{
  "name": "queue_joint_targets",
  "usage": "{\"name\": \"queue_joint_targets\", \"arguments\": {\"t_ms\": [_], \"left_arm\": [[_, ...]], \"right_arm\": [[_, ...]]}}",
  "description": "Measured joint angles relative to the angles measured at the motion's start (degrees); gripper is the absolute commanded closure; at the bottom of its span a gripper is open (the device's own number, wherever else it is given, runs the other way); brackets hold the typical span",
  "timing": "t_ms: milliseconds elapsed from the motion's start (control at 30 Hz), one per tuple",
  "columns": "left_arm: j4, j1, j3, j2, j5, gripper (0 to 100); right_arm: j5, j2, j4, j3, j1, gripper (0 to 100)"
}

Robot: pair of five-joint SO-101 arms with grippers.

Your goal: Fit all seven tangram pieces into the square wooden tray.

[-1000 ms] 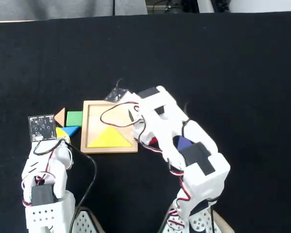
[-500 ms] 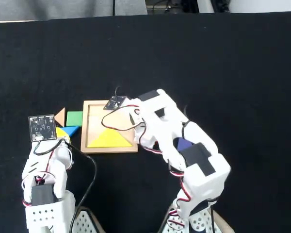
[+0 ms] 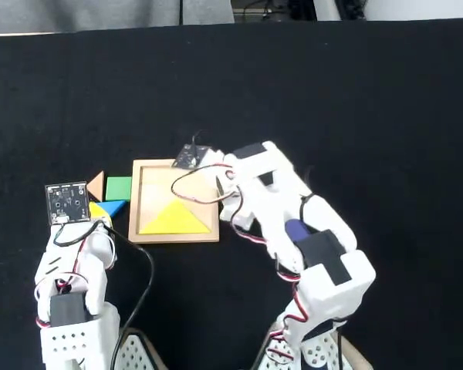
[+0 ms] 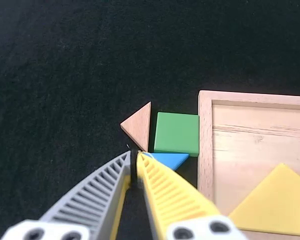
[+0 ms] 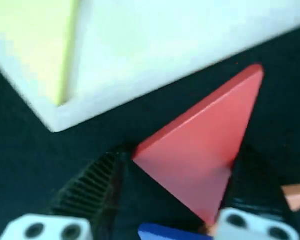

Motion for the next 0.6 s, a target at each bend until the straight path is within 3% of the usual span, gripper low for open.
{"name": "queue_joint_targets", "arguments": {"t_ms": [400,600], "left_arm": [[0.0,0.0,0.0,0.0,0.0,97],[0.0,0.0,0.0,0.0,0.0,97]], "right_arm": [[0.09,-0.88,0.0,0.0,0.35,76.2],[0.35,-7.21,8.26,-4.04,0.09,76.2]]}}
